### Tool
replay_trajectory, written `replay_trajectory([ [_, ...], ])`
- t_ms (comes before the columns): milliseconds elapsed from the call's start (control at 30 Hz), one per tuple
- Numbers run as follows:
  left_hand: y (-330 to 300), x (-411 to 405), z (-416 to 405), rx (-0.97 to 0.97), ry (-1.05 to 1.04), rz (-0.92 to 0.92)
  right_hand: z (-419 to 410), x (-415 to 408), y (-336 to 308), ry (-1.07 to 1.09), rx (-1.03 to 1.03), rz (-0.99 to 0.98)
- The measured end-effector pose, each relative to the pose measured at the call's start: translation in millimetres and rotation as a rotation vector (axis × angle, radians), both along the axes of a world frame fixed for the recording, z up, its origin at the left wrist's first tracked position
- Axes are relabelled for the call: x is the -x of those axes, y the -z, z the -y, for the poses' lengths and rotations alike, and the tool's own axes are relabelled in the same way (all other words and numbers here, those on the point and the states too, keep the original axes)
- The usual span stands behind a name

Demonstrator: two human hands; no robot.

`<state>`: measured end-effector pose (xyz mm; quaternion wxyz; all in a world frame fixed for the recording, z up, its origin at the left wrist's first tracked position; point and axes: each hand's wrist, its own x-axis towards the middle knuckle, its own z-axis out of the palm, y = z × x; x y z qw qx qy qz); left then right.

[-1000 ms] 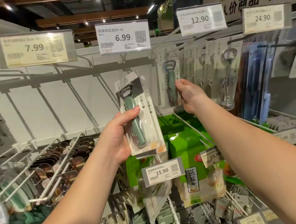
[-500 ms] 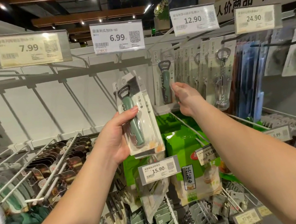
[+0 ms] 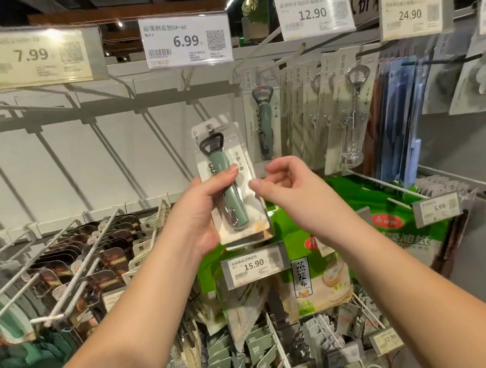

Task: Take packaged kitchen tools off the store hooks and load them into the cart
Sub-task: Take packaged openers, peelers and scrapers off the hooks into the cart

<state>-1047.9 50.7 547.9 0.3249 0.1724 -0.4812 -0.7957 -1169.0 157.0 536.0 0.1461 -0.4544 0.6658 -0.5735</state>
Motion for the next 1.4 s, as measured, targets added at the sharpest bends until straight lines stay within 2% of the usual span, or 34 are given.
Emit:
replay_trajectory([
  [300,7.4,19.9,-14.1,0.012,-0.024,0.045,-0.7,-12.6,-0.4,0.121,-0.165,-0.246],
  [500,9.8,18.0,-10.6,0.014,-0.04,0.099,-2.2,-7.9,3.4,0.052,-0.173,-0.166],
  [700,6.0,9.5,-9.7,0.015,0.001,0.083,3.9,-0.6,11.6,-0.091,-0.045,0.192],
  [767,4.3,9.3,-10.5,0.027,-0.033,0.094,4.2,-0.9,14.0,-0.112,0.002,0.239],
  [1000,0.6,13.7,-17.9,0.121,-0.059,0.037,-0.3,-2.5,11.2,-0.051,0.073,0.149],
  [1167,-1.0,16.1,-21.6,0.111,-0.056,-0.029,-1.5,-0.5,9.1,0.042,0.106,0.134],
  [1400,6.5,15.5,-22.0,0.098,-0.044,-0.002,-13.1,0.7,11.7,0.094,0.068,0.051],
])
